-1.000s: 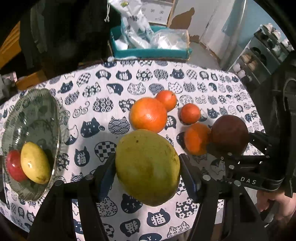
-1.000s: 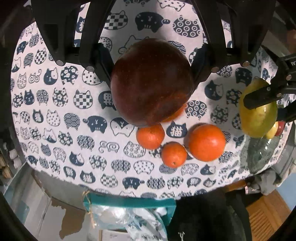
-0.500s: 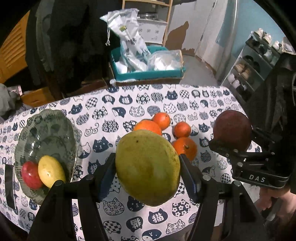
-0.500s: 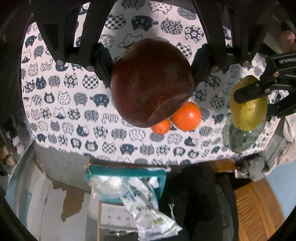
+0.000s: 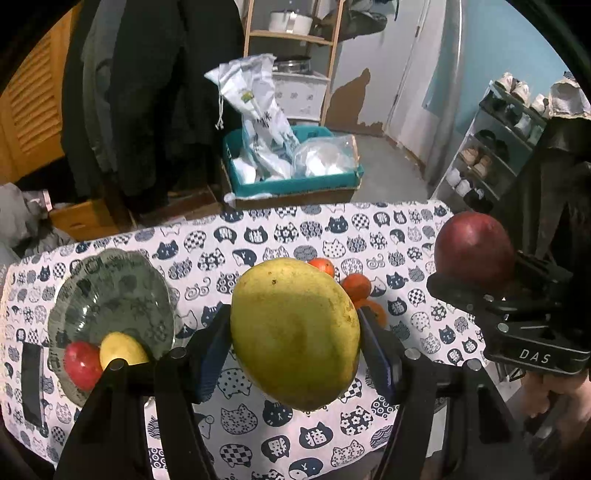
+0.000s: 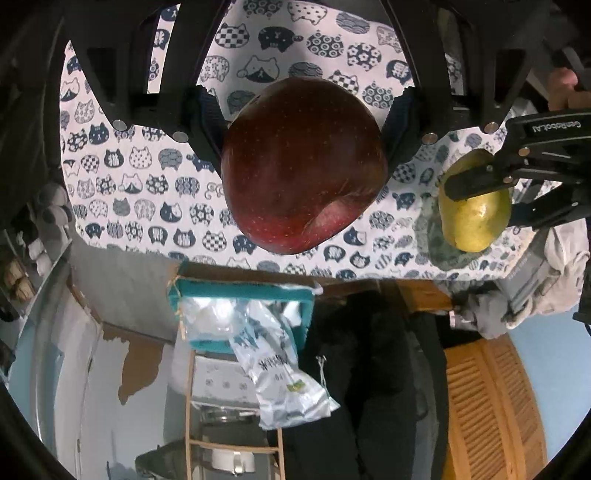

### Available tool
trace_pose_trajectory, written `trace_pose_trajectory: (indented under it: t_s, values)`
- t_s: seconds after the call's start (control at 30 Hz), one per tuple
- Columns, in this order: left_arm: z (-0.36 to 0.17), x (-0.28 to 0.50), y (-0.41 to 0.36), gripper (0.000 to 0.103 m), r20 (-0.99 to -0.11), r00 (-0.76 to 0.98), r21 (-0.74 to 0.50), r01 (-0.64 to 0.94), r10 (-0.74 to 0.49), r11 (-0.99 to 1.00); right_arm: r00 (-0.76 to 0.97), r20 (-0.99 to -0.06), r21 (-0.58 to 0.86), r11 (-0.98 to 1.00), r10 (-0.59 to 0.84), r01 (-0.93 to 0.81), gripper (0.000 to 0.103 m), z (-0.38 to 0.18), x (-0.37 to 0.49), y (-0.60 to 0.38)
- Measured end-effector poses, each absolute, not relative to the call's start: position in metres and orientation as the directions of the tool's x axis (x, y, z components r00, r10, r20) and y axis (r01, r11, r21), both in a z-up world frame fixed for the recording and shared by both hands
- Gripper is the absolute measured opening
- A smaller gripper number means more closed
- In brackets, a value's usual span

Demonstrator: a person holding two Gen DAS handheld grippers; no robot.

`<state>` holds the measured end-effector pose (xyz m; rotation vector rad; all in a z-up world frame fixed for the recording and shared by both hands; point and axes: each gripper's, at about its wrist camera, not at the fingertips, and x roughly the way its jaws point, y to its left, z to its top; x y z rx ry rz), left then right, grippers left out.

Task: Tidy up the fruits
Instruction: 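Lift and carry the pear with the left tool while the right tool carries the apple toward the bowl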

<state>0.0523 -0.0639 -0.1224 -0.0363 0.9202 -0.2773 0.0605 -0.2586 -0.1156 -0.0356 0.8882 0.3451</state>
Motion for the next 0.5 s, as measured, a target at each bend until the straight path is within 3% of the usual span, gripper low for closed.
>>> trace_pose_trajectory:
  t_s: [0.5]
  values:
    - [-0.095, 0.048, -0.032, 0.068, -0.727, 0.654, -0.117, 0.183, -0.21, 0.976, 0.598, -0.726, 0.134, 0.922, 0.341, -0.363, 0.072, -0.092, 0.066, -0.228]
